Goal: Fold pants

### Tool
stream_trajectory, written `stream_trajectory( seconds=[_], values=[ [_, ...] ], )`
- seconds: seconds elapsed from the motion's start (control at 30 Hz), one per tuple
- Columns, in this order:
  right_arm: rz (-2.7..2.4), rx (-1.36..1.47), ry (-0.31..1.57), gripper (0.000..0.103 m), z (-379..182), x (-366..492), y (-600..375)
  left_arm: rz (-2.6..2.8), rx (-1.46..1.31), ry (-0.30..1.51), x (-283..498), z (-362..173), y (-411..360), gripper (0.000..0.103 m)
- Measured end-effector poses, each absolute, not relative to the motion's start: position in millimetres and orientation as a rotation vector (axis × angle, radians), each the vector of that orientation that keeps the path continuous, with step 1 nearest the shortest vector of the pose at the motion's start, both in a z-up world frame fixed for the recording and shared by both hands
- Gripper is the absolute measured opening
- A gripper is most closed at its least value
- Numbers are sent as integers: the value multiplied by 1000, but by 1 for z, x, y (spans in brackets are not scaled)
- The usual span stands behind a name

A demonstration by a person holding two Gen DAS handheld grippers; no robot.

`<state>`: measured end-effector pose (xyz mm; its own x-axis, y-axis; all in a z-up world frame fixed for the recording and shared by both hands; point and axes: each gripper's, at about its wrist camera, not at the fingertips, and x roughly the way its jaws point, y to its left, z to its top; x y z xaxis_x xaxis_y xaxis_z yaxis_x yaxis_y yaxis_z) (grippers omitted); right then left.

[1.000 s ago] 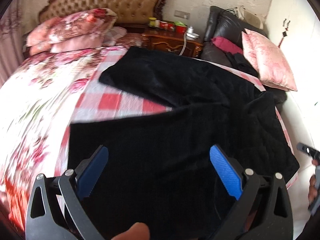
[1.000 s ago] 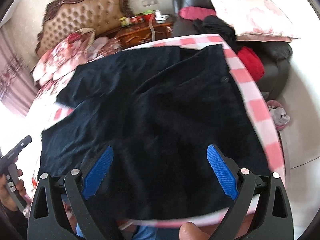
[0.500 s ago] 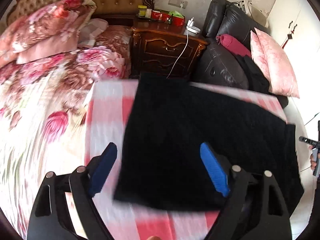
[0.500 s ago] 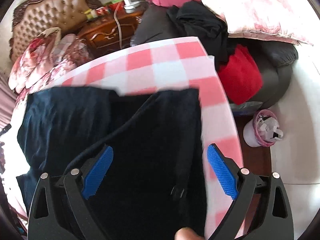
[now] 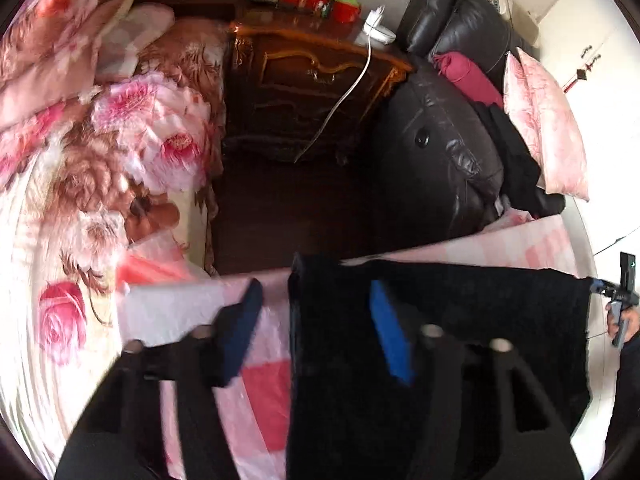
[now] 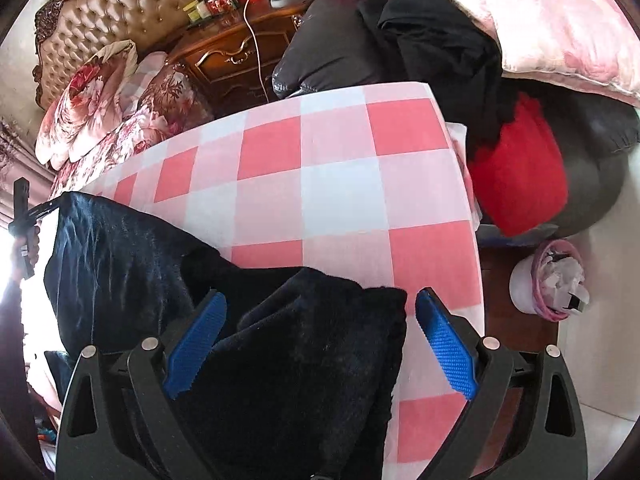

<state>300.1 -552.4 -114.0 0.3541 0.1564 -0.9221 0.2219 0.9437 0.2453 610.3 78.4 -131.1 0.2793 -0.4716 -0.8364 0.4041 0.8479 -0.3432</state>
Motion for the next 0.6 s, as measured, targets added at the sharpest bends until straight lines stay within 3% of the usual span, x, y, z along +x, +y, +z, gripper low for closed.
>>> stream_trajectory(
  seconds=[0.17, 0.27, 0.3, 0.4, 0.43, 0.6],
  values=[
    [0, 393, 1205, 73, -116, 295, -557, -658, -55, 1154, 607, -132, 78, 15],
    [-6, 407, 1202, 36, -117, 289, -563, -666, -75, 1124, 601, -123, 91, 12],
    [-13, 402, 1205, 31, -118, 289, -564, -664, -78, 1114, 599, -120, 95, 12],
    [-39, 374, 1178, 26, -113, 289, -562, -637, -95, 1090, 595, -110, 106, 11],
    [-54, 379, 1157, 26, -110, 290, -564, -615, -101, 1083, 596, -107, 110, 2],
    [-129, 406, 1060, 21, -90, 308, -571, -543, -100, 1060, 610, -95, 105, 2]
  ],
)
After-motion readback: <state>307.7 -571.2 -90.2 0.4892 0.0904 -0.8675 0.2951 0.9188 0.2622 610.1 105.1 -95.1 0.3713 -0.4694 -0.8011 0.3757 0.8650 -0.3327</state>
